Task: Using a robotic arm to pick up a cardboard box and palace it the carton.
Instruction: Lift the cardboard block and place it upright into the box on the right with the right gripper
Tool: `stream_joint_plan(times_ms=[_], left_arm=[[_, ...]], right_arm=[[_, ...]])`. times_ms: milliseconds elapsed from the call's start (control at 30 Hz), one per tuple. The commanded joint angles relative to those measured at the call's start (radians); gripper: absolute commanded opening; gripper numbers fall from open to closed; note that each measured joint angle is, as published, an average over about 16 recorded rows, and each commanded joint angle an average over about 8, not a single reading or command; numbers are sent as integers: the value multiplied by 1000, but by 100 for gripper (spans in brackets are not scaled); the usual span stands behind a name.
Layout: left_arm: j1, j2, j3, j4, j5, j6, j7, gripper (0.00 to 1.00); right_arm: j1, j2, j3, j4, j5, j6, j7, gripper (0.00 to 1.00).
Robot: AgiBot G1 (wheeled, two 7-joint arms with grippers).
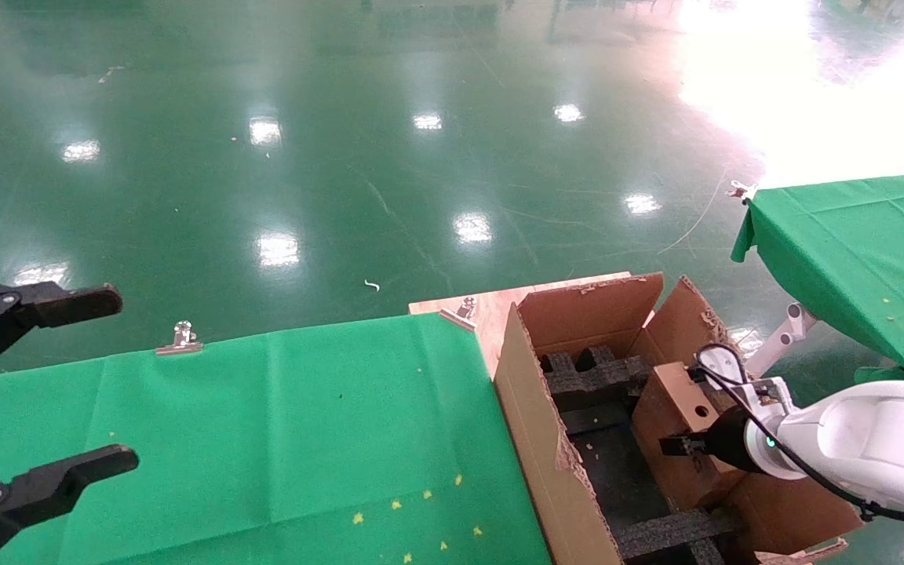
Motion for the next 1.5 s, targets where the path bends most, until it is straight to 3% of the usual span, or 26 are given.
stream_joint_plan(times_ms=[33, 200, 233, 467, 500, 1500], left_arm=[[0, 0, 0, 0, 0, 0, 0, 100], [0, 0, 0, 0, 0, 0, 0, 100], [0, 0, 0, 0, 0, 0, 0, 100], [0, 0, 0, 0, 0, 0, 0, 100], [0, 0, 0, 0, 0, 0, 0, 100], [0, 0, 0, 0, 0, 0, 0, 100]], right_arm=[[-8, -4, -3, -7, 4, 3, 1, 0], [-16, -16, -11, -24, 33, 9, -20, 0], [-17, -18, -12, -26, 39, 11, -26, 4], [-22, -25, -21, -35, 66, 25, -66, 92], [-23, -25, -22, -35, 67, 26, -68, 100], [32, 3, -12, 8, 39, -5, -80, 100]])
